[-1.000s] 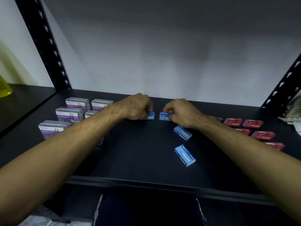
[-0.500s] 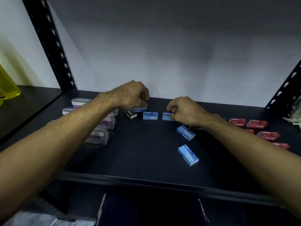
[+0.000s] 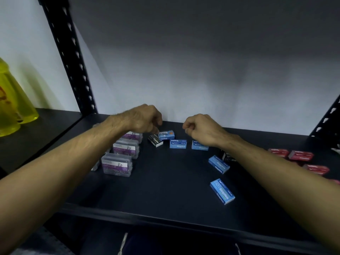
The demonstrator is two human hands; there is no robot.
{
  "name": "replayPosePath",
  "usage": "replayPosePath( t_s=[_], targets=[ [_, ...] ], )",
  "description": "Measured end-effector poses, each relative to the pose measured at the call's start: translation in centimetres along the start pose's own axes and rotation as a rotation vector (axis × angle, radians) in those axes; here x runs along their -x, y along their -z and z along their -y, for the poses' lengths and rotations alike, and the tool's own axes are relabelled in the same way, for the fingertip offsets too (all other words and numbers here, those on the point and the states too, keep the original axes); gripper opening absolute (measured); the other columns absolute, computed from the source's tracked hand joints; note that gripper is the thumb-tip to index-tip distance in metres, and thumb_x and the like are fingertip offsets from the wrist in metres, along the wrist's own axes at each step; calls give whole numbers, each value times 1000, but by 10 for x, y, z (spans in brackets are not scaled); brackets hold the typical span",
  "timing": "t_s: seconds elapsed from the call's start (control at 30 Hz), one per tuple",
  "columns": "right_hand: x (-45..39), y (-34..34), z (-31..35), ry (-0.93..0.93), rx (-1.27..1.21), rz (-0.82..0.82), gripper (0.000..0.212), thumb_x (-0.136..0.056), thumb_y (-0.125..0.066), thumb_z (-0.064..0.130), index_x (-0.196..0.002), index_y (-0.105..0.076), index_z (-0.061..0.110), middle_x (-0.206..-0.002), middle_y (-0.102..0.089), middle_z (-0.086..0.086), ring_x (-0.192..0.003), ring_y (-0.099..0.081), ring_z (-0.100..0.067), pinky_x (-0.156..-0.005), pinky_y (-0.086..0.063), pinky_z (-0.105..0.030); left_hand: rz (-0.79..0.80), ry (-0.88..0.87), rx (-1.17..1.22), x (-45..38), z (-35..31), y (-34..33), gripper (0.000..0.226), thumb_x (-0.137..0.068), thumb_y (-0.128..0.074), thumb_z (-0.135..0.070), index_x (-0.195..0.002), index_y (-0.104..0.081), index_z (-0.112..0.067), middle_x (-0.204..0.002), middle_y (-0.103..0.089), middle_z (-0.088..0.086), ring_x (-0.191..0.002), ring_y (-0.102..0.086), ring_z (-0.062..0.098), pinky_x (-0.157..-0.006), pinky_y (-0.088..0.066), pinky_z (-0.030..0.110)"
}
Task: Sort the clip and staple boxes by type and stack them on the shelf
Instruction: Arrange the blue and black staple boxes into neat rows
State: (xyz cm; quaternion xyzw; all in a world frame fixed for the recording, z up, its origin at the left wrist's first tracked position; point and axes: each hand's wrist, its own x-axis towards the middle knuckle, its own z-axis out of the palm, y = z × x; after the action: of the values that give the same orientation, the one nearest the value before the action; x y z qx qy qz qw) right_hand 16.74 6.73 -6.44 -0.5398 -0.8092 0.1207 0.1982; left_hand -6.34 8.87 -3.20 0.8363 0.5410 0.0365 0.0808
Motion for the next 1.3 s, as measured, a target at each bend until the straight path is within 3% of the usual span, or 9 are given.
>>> replayPosePath(
  t_s=[0.17,0.4,0.5,0.57,0.63,0.73,0.9,1.1,1.3],
  targets=[
    [-20,-7,5,7,-25,78,24,-94,-61,14,-116,-69,19,-91,-60,14,-80,-57,3,-65,-37,-8,55,2,-33,-7,-1,-9,40,-81,-77,-36,-116,-66,-22,-111,-69,-5,-100,-63,16,-93,-52,36],
    [-34,20,-19,-130,108,92,26,-91,-56,3,-109,-71,16,-118,-68,-4,-97,-60,-15,-89,-45,-28,45,-29,21,-15,-6,-20,41,-83,-75,-35,-120,-65,-22,-114,-68,-5,-102,-64,16,-89,-51,31],
    [-31,28,-38,-290,223,127,12,-88,-66,18,-99,-69,16,-110,-69,-6,-91,-62,-20,-78,-48,-30,63,-58,22,-20,-7,-24,34,-83,-75,-32,-115,-66,-23,-103,-68,-8,-92,-63,14,-73,-47,23],
    [-28,27,-44,-381,306,194,31,-86,-69,33,-107,-67,10,-110,-67,-9,-92,-62,-24,-77,-51,-33,67,-72,8,-22,-8,-26,30,-82,-76,-31,-110,-66,-25,-86,-61,-15,-85,-59,13,-64,-39,20],
    [-25,23,-47,-430,347,257,43,-85,-69,44,-106,-62,6,-110,-64,-10,-93,-61,-26,-74,-49,-33,67,-73,6,-23,-9,-27,29,-81,-77,-30,-107,-65,-25,-81,-55,-17,-85,-59,15,-64,-40,23],
    [-22,19,-46,-460,321,288,43,-85,-68,49,-94,-52,10,-101,-58,-9,-89,-58,-25,-68,-42,-31,90,-59,14,-24,-12,-28,37,-80,-78,-29,-114,-63,-23,-98,-61,-7,-95,-61,18,-78,-51,31],
    [-19,22,-41,-457,235,306,41,-83,-71,46,-79,-58,8,-94,-61,-8,-86,-60,-23,-65,-43,-30,76,-44,2,-25,-14,-30,33,-83,-73,-25,-115,-64,-21,-102,-63,-5,-93,-60,18,-74,-47,27],
    [-16,14,-39,-410,128,247,31,-80,-76,27,-98,-71,3,-100,-70,-8,-91,-64,-23,-75,-51,-32,4,-72,-28,-25,-14,-30,17,-86,-67,-25,-100,-68,-17,-91,-66,-2,-85,-63,19,-66,-46,27],
    [-13,11,-42,-358,8,229,21,-80,-77,13,-89,-59,6,-86,-56,-9,-68,-49,-14,-55,-39,-25,20,-72,-20,-25,-14,-29,14,-88,-68,-21,-102,-67,-17,-96,-67,-2,-88,-63,18,-78,-55,35]
  ],
)
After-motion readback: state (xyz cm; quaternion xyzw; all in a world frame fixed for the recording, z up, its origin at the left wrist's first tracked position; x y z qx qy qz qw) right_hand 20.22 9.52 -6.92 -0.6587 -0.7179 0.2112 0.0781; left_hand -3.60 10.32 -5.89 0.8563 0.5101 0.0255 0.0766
